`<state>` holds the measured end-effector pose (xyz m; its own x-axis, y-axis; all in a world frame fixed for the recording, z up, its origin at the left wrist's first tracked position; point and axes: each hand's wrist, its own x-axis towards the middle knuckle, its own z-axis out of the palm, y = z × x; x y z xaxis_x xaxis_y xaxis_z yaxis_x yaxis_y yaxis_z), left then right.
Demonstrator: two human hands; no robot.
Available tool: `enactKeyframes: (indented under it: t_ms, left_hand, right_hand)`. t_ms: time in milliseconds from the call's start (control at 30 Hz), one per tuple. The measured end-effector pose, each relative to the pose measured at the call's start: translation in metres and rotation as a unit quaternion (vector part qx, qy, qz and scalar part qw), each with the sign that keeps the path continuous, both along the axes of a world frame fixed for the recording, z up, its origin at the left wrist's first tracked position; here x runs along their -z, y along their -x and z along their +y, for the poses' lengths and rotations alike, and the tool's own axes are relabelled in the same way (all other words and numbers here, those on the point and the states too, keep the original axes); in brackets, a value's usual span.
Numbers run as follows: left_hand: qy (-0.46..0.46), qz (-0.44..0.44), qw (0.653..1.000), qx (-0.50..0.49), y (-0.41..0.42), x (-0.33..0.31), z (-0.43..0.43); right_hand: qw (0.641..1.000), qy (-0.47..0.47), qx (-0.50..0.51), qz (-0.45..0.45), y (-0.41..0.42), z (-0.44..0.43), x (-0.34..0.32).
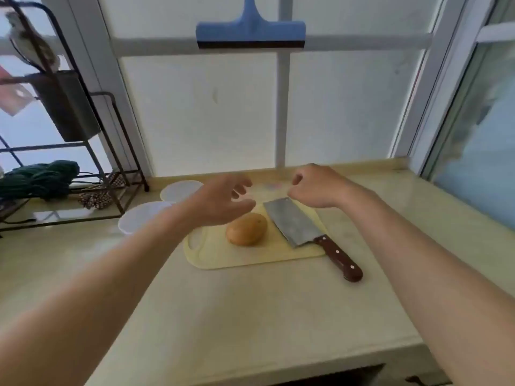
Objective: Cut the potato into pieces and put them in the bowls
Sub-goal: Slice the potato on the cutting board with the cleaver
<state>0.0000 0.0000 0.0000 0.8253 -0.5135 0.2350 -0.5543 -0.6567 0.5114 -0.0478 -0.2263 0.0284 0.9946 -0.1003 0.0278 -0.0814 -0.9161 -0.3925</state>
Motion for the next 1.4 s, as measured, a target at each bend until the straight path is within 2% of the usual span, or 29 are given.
enactKeyframes:
  t_ms: [167, 300, 400, 500, 700, 900, 967, 1067, 1200, 1400]
  left_hand:
    - [-0.093, 0.036, 0.995, -0.007, 0.007, 0.054, 0.004]
    - [-0.058, 0.05, 0.996, -0.043, 0.006, 0.065, 0.007]
    - [-0.08, 0.031, 0.996, -0.039, 0.005, 0.069, 0.005]
    - [-0.056, 0.019, 0.998, -0.019, 0.0, 0.071, 0.0]
    - [0.011, 0.006, 1.0, -0.011, -0.009, 0.085, -0.004]
    - [0.0, -0.022, 0.999, 0.034, -0.043, 0.088, -0.022]
    - [-0.009, -0.058, 0.995, 0.085, -0.052, 0.085, -0.029]
    - [-0.026, -0.156, 0.974, 0.162, -0.062, 0.084, -0.039]
    - [-0.001, -0.223, 0.957, 0.184, -0.07, 0.091, -0.044]
    - [0.001, -0.179, 0.964, 0.199, -0.074, 0.089, -0.043]
  right_hand:
    - [0.987, 0.054, 0.049, 0.141, 0.02, -0.013, 0.032]
    - [0.981, 0.063, 0.054, 0.178, 0.024, -0.023, 0.042]
    - [0.975, 0.051, 0.049, 0.209, 0.02, -0.029, 0.05]
    - [0.973, 0.033, 0.03, 0.226, 0.013, -0.036, 0.055]
    - [0.972, -0.029, 0.032, 0.23, -0.017, -0.044, 0.059]
    - [0.975, -0.124, 0.039, 0.181, -0.048, -0.051, 0.05]
    - [0.976, -0.132, 0.011, 0.173, -0.053, -0.05, 0.049]
    - [0.981, -0.106, -0.032, 0.161, -0.052, -0.045, 0.049]
    - [0.979, -0.112, -0.062, 0.16, -0.044, -0.038, 0.051]
    - [0.977, -0.125, -0.073, 0.158, -0.041, -0.029, 0.053]
